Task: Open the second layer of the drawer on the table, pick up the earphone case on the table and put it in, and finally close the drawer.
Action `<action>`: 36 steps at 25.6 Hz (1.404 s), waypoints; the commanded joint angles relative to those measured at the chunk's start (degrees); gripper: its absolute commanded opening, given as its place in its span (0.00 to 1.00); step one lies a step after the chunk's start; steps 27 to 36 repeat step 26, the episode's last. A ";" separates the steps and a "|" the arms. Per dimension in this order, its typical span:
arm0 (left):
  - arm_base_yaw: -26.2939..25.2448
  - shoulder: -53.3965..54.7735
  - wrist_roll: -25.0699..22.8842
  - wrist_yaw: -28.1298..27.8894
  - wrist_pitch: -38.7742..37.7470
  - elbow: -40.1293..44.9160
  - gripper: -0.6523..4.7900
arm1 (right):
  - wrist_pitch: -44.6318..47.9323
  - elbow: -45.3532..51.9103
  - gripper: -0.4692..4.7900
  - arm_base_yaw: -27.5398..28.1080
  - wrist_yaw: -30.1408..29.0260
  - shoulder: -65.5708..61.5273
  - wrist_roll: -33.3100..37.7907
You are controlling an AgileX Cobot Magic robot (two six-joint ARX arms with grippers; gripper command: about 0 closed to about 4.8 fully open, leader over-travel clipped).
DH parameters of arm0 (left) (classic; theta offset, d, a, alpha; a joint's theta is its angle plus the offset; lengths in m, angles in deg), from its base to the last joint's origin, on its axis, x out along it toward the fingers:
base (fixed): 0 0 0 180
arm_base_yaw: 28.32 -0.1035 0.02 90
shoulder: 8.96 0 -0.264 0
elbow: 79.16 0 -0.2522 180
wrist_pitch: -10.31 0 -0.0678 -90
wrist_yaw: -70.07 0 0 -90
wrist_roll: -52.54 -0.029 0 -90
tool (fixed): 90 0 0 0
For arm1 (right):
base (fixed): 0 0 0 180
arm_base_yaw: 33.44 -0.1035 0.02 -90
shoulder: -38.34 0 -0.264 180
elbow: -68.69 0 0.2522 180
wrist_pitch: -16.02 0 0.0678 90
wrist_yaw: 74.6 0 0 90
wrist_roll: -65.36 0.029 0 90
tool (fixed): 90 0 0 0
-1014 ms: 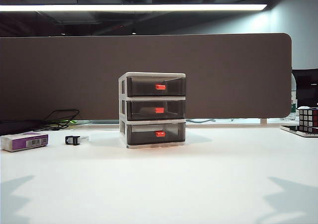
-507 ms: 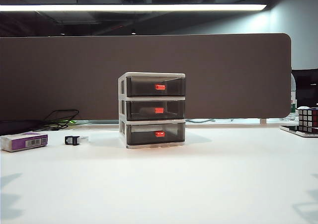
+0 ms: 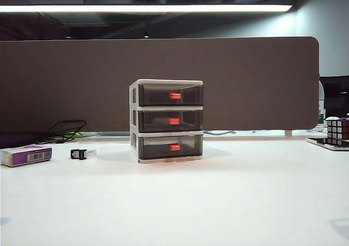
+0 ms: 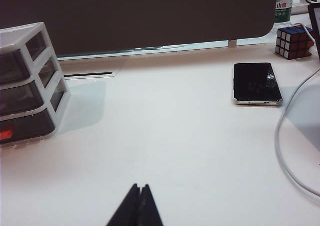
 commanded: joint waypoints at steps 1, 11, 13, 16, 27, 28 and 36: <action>-0.13 0.02 -0.02 -1.22 0.35 -0.33 0.11 | 0.50 0.37 0.08 0.00 0.31 0.11 0.20; -0.11 0.02 0.07 -0.39 -3.13 -0.33 0.11 | 0.42 0.37 0.08 0.00 0.28 0.11 0.20; -0.11 0.02 0.07 -0.37 -3.15 -0.33 0.11 | 0.48 0.37 0.08 0.00 0.33 0.11 0.20; -0.11 0.02 0.07 -0.39 -3.15 -0.33 0.11 | 0.48 0.37 0.08 0.00 0.31 0.11 0.20; -0.09 0.02 0.07 -0.39 -3.15 -0.33 0.11 | 0.52 0.37 0.08 0.00 0.31 0.11 0.20; -0.09 0.02 0.07 -0.39 -3.15 -0.33 0.11 | 0.52 0.37 0.08 0.00 0.31 0.11 0.20; -0.09 0.02 0.07 -0.39 -3.15 -0.33 0.11 | 0.52 0.37 0.08 0.00 0.31 0.11 0.20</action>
